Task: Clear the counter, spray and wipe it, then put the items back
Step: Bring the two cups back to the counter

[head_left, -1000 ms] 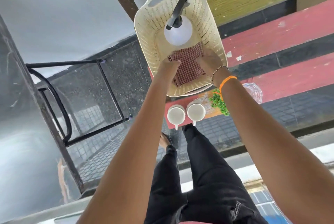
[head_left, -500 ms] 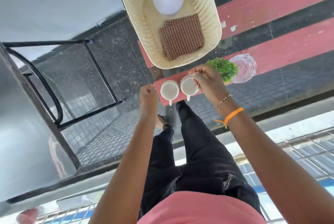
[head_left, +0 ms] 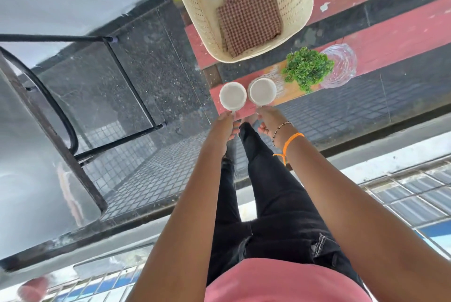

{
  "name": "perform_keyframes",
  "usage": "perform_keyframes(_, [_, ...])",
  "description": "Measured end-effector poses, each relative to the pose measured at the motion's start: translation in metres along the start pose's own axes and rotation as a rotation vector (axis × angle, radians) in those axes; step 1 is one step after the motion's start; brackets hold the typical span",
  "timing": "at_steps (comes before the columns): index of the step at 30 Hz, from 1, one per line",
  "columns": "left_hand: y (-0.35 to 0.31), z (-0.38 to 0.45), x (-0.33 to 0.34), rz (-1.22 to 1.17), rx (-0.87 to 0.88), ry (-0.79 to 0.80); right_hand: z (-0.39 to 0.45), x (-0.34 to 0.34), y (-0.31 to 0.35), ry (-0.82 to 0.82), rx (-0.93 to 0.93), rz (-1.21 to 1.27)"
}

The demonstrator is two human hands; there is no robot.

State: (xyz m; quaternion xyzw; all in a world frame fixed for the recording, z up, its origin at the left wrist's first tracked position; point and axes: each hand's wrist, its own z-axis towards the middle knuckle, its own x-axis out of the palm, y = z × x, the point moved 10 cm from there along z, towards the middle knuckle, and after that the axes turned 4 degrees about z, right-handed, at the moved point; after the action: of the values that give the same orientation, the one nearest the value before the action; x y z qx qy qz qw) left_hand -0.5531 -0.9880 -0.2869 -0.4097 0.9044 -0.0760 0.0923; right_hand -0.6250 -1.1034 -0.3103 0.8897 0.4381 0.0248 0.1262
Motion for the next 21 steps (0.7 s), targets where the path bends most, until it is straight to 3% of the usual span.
perform_keyframes(6, [-0.015, -0.019, -0.027, -0.152, 0.163, -0.085, -0.022, 0.015, 0.028, -0.034, -0.096, -0.006])
perform_keyframes(12, [-0.008, -0.083, -0.073, -0.212, 0.297, -0.162, -0.085, 0.062, 0.038, 0.083, -0.216, -0.06])
perform_keyframes(21, [0.048, -0.219, -0.192, -0.603, 0.592, -0.347, -0.246, 0.179, 0.042, 0.365, -0.606, -0.234])
